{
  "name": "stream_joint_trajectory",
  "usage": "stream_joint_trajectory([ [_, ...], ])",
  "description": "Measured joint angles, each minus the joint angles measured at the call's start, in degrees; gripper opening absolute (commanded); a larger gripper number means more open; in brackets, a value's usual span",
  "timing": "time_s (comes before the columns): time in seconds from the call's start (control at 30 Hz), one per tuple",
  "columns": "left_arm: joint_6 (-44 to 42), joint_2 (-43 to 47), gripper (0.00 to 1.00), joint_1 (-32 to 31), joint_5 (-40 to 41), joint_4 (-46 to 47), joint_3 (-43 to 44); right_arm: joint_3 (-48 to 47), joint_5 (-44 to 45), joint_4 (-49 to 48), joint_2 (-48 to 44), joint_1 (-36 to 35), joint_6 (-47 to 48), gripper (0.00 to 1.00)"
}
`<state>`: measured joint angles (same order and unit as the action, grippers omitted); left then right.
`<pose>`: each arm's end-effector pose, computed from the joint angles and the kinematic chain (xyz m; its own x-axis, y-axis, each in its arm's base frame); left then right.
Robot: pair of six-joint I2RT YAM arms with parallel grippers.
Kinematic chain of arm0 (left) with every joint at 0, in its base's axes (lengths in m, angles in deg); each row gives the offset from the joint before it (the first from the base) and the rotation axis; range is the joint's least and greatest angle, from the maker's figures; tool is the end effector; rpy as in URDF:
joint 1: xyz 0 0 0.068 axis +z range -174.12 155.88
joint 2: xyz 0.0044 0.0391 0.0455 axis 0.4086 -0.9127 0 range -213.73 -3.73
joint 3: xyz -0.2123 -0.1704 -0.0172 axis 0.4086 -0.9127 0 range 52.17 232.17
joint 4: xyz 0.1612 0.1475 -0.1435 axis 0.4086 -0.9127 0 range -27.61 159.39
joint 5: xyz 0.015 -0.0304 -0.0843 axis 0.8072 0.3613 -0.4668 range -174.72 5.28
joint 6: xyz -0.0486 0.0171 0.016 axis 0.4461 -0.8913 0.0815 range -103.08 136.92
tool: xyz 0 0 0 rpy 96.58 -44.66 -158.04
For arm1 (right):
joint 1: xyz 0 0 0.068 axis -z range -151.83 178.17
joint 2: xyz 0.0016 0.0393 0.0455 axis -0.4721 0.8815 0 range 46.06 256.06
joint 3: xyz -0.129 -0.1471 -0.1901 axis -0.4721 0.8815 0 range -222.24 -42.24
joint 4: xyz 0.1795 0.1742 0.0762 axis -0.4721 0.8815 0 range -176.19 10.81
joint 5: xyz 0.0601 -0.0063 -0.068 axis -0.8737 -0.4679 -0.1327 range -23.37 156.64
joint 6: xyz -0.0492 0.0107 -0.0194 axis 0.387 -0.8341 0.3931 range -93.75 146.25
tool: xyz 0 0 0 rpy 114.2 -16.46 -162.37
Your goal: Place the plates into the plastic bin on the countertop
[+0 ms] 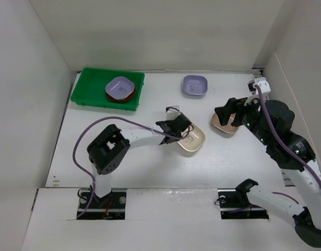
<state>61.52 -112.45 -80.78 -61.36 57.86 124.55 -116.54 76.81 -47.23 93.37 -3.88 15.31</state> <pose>0.2366 -0.3340 0.1875 -0.7262 -0.0690 -0.6840 0.1560 0.9524 -0.2617 0.1209 0.0683 0.4496 -0.2439 0.0676 -0.9674 -0.3356 0.9300 0.1496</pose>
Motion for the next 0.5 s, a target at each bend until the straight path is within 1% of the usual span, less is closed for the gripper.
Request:
stream_joint_trajectory([
  [0.1,0.9,3.9,0.00,5.2,0.2,-2.5,-3.3,0.0,-0.1,0.0,0.3,0.0,0.0,0.80],
  [0.2,0.1,8.9,0.00,13.7,-0.5,-5.6,-3.7,0.0,-0.3,-0.7,1.0,-0.2,0.2,0.80],
  [0.27,-1.1,11.5,0.00,20.4,-1.7,-6.6,-2.2,0.3,-0.6,-1.5,1.9,-0.2,0.3,0.80],
  [0.37,-3.7,12.3,0.00,30.6,-3.9,-7.6,5.2,1.1,-1.6,-3.7,3.5,-0.3,0.7,0.80],
  [0.5,-5.8,10.4,0.00,41.4,-6.9,-8.5,16.2,3.1,-3.2,-5.3,6.2,-0.3,1.1,0.80],
])
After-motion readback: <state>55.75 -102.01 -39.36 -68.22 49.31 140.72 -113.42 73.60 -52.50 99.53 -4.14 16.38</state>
